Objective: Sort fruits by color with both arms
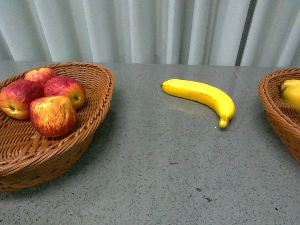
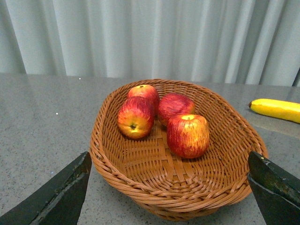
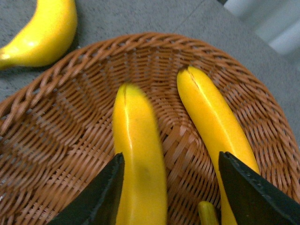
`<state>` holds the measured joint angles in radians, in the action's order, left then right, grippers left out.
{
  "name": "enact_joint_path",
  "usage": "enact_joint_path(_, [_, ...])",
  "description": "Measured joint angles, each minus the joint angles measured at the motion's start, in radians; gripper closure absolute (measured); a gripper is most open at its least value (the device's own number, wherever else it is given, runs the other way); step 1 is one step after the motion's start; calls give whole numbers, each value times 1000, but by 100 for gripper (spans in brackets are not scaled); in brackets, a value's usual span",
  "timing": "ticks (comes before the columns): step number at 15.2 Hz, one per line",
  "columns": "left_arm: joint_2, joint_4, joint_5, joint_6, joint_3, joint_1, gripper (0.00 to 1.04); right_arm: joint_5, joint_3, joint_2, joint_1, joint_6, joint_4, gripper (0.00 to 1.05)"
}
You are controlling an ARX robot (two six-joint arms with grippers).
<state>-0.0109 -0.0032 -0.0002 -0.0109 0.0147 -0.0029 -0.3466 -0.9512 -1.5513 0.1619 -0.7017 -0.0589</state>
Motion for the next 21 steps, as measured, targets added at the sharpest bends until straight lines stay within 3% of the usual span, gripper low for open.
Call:
enact_joint_path(1, [0,0,0,0,0,0,7,-3,-1,5,0,-2,-2,38])
enact_joint_path(4, [0,0,0,0,0,0,7,-18,-89,15,-67,47,32,4])
enact_joint_path(8, [0,0,0,0,0,0,7,-83,-296,-168,-277,268,113,7])
enact_joint_path(11, [0,0,0,0,0,0,7,-42,-469,-388,-404,325,40,7])
enact_joint_path(15, [0,0,0,0,0,0,7,-11,-639,-560,-443,392,-78,7])
enact_joint_path(21, [0,0,0,0,0,0,7,108,-694,-638,-436,389,-150,7])
